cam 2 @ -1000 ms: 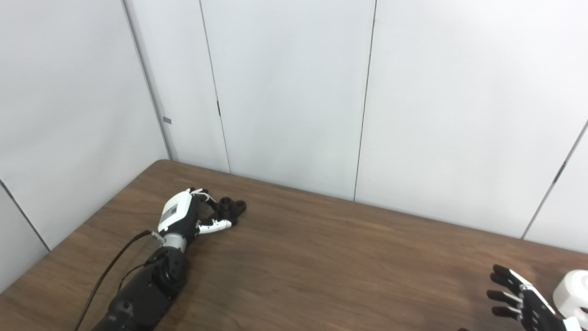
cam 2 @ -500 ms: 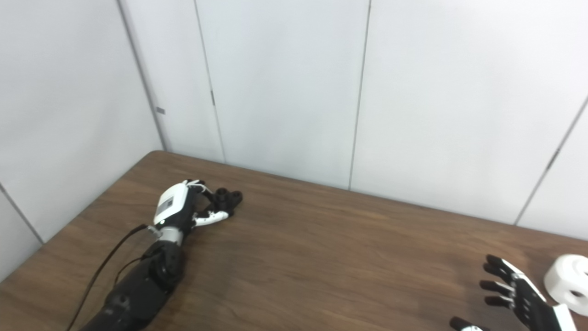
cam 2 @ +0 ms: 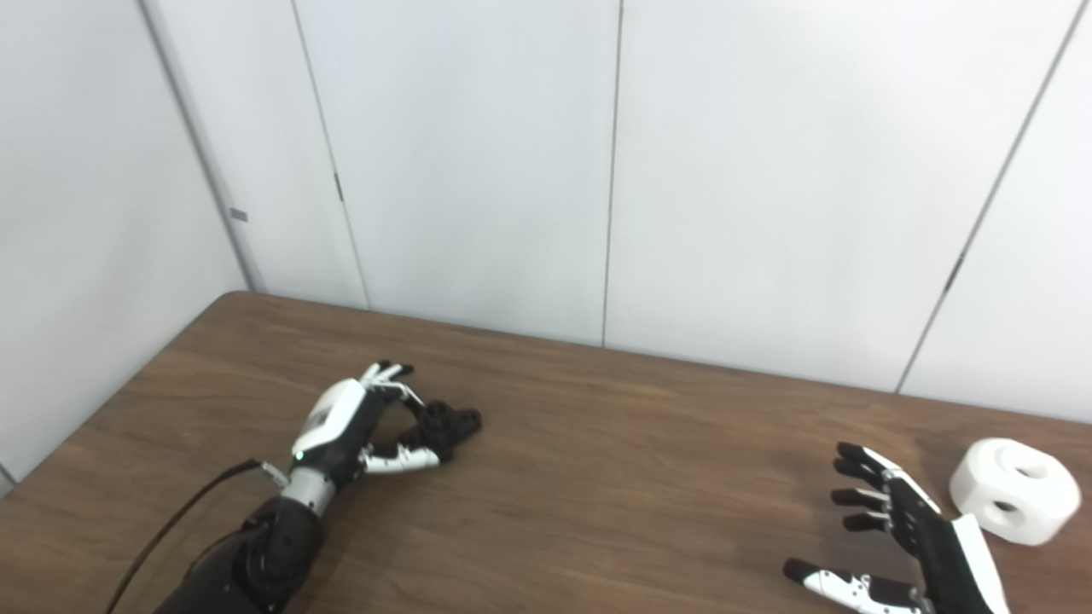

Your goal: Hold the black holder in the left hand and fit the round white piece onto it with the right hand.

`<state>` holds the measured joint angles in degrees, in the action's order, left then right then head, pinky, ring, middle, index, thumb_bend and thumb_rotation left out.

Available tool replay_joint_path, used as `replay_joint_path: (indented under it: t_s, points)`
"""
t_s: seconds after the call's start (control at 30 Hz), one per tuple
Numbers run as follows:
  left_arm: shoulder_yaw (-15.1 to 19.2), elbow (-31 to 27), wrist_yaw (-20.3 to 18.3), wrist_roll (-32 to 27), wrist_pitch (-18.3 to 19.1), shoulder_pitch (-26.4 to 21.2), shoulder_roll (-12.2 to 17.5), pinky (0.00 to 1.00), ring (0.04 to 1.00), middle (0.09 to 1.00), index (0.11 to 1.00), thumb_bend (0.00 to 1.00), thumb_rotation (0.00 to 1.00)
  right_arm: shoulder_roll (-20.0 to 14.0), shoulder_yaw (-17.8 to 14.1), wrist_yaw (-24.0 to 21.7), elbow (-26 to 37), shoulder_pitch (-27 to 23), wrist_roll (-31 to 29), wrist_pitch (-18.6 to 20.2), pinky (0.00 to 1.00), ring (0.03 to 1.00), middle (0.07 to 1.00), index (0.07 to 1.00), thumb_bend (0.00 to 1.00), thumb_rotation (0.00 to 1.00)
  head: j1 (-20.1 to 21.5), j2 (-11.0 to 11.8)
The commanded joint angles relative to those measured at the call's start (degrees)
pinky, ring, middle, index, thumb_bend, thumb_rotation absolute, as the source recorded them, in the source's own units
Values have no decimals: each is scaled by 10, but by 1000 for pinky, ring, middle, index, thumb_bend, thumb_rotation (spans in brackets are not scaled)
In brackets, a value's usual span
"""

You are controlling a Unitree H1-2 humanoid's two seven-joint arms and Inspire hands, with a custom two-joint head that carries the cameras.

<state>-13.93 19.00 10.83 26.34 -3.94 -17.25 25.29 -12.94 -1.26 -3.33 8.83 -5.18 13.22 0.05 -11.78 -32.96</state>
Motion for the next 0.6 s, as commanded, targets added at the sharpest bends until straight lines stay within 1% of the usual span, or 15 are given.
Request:
replay_joint_path:
  t_s: [0.0, 0.03, 0.17, 0.23, 0.27, 0.4, 0.47, 0.57]
  points:
    - [-32, -17, -51, 13, -14, 10, -16, 948, 1000, 929, 484, 525, 59, -7, -1, 10, 3, -22, 2, -35, 619, 697, 804, 813, 658, 10, 0, -1]
    - [-39, -23, -56, 13, -19, 12, -19, 962, 1000, 930, 484, 525, 59, -7, -1, 10, 1, -24, 4, -37, 611, 692, 803, 813, 664, 11, 8, -3]
    - [-59, -35, -70, 10, -39, 17, -33, 951, 1000, 921, 483, 524, 56, -7, 1, 12, -6, -31, 13, -44, 590, 677, 795, 807, 706, 17, 27, -10]
    - [-71, -42, -78, 9, -51, 21, -40, 945, 1000, 917, 483, 524, 55, -6, 3, 13, -9, -34, 15, -49, 581, 676, 795, 806, 706, 29, 38, -14]
    - [-77, -46, -81, 11, -57, 24, -43, 924, 1000, 914, 483, 524, 55, -5, 3, 13, -9, -36, 16, -50, 567, 668, 793, 801, 703, 34, 43, -16]
    - [-98, -50, -102, 13, -81, 28, -56, 900, 1000, 919, 483, 524, 56, 2, 3, 9, -4, -40, 5, -37, 560, 672, 795, 806, 685, 56, 59, -21]
    - [-108, -51, -118, 12, -88, 30, -64, 951, 1000, 918, 482, 524, 56, 3, 5, 8, -3, -41, 7, -36, 558, 678, 797, 809, 679, 103, 72, -25]
    - [-119, -42, -137, 16, -100, 30, -77, 973, 1000, 920, 482, 524, 55, 1, 8, 8, -2, -41, 12, -37, 551, 686, 802, 814, 667, 141, 85, -27]
